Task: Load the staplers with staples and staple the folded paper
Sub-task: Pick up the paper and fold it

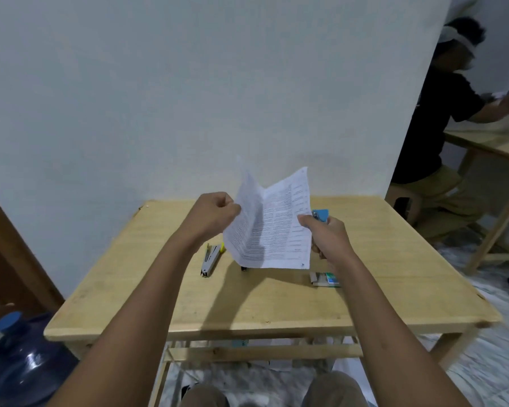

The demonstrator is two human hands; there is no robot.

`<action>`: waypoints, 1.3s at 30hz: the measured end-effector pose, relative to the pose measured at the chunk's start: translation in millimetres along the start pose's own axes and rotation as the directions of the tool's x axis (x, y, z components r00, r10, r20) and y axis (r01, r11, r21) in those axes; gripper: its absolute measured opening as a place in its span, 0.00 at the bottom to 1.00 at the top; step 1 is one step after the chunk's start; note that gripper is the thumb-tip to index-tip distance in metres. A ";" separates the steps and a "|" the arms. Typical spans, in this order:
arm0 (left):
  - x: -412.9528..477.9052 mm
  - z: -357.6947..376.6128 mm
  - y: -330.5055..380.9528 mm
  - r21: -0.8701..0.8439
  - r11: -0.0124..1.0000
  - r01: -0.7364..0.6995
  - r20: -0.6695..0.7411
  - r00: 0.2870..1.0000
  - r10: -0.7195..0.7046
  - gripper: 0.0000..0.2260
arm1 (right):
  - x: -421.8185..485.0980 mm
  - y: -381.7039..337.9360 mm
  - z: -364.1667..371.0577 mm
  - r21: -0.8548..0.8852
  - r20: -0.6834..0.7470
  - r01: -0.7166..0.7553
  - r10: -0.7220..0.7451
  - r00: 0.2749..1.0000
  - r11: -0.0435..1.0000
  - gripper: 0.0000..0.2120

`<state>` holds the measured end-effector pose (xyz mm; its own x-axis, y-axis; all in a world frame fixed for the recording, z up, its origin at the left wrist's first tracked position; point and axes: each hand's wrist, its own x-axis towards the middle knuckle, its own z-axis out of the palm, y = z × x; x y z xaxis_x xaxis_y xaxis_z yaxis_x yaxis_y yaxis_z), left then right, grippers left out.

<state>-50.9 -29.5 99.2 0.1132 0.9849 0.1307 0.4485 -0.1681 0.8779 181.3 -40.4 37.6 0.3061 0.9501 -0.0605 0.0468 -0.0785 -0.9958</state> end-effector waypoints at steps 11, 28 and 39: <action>-17.7 39.5 1.4 0.001 0.988 -0.156 -0.016 0.988 0.156 0.09 | -27.6 2.3 38.9 0.489 0.243 -0.219 0.109 0.964 0.844 0.17; -11.6 2.9 -31.3 -0.395 0.903 0.171 0.015 0.984 -0.179 0.12 | -34.3 21.6 20.8 0.269 0.051 -0.096 0.086 0.995 0.958 0.13; -40.7 59.3 -34.8 -0.638 0.691 0.338 0.290 0.938 -0.191 0.16 | -40.7 11.3 46.4 0.429 -0.207 -0.084 0.188 0.960 0.899 0.12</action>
<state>-18.5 -66.1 36.0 0.2774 0.9440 -0.1789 -0.2178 0.2432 0.9452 125.2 -66.0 25.6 0.4992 0.8351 -0.2311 -0.3915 -0.0205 -0.9200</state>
